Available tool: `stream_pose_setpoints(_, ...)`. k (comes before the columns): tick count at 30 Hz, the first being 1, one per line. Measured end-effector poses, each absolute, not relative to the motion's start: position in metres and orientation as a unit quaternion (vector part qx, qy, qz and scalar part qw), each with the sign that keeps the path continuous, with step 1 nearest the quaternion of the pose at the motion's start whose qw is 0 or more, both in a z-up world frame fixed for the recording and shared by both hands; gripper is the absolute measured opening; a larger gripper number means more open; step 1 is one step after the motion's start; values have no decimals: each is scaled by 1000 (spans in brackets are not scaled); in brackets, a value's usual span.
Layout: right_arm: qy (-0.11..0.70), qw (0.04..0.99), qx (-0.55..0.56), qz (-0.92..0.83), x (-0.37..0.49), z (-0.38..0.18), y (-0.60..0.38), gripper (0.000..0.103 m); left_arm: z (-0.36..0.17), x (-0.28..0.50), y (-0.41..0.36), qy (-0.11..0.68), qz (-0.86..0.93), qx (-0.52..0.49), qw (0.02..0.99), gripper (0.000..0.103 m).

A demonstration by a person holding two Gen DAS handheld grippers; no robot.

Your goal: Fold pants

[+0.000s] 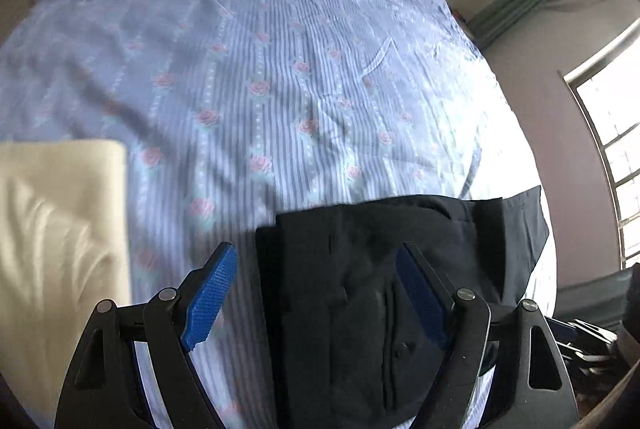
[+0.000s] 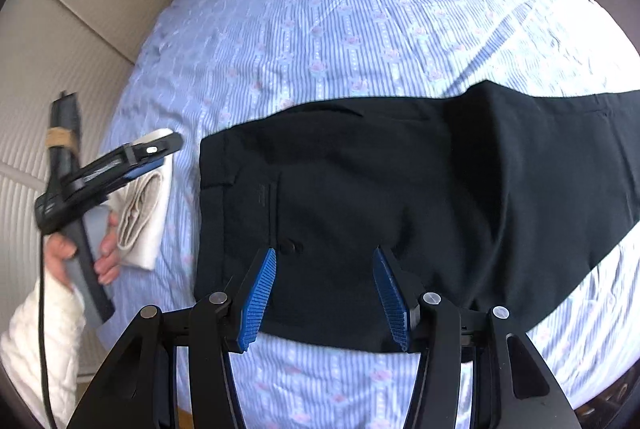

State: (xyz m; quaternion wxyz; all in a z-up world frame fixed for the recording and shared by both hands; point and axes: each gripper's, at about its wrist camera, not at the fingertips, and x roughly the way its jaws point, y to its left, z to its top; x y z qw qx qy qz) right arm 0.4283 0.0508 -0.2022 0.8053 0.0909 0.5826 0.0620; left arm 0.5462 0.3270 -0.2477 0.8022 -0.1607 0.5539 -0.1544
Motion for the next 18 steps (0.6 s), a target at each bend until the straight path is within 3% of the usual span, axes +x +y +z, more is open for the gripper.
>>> stream_pose_setpoints(6,601,793,89,47,441,-212,53,52,-283,573,313,580,-169,-159,781,72)
stream_pose_setpoints(10,611,786,85,46,442,-218,53,52,-295,575,308,585,-137,-137,787,42)
stream_pose_setpoints(15,612,785,80,57,443,-221,53,52,-278,560,318,570,-124,-159,796,33)
stream_pose_setpoints(16,610,786,78,59,442,-220,53,52,-275,556,321,565,-116,-162,801,19)
stream_pose_setpoints(17,607,789,76,59,441,-218,53,52,-272,553,327,562,-104,-167,803,13)
stream_pose_setpoints(18,603,792,73,58,441,-216,52,52,-273,553,331,564,-97,-176,801,13)
